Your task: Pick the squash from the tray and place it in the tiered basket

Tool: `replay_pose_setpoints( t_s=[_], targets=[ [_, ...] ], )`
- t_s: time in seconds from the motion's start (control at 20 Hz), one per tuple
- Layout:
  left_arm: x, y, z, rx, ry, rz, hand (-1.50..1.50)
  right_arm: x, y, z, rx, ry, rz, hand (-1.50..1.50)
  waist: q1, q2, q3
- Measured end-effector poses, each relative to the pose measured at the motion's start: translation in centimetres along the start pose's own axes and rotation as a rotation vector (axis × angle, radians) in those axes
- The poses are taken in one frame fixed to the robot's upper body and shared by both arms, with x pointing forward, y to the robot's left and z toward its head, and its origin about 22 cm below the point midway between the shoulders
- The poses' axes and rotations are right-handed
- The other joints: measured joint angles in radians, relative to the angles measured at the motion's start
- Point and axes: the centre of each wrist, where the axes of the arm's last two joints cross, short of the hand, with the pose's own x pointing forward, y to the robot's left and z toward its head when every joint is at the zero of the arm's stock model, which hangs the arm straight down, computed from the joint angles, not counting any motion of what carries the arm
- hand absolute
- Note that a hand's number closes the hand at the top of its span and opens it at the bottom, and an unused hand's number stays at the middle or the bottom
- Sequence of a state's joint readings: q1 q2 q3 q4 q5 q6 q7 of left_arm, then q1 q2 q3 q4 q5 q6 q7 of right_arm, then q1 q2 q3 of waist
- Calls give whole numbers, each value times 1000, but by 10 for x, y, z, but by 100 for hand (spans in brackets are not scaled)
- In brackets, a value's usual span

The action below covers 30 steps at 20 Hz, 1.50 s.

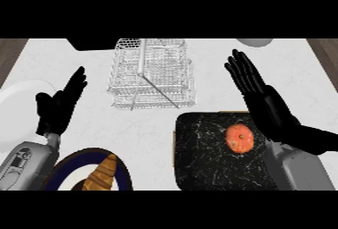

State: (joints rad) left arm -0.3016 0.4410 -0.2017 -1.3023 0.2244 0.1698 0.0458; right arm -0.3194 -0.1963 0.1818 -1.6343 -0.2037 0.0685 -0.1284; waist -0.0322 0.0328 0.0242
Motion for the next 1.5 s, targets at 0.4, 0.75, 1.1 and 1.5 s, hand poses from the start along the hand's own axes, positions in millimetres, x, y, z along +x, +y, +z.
replay_pose_setpoints(
  t_s=[0.4,0.75,1.1,1.5],
  targets=[
    [-10,-27,11,-82,-31,80,0,-52,-48,44,-743,335,170,-150,6,-12,-28],
    [-25,-55,23,-171,-49,152,0,-82,-15,29,-1164,353,353,-150,44,-24,-27],
    [-35,-58,35,-172,-40,152,0,-106,-11,33,-1104,572,604,-150,33,-39,-35],
    [-38,-57,38,-178,-40,150,0,-132,-22,62,-837,1085,770,-150,37,-46,-49]
  ],
)
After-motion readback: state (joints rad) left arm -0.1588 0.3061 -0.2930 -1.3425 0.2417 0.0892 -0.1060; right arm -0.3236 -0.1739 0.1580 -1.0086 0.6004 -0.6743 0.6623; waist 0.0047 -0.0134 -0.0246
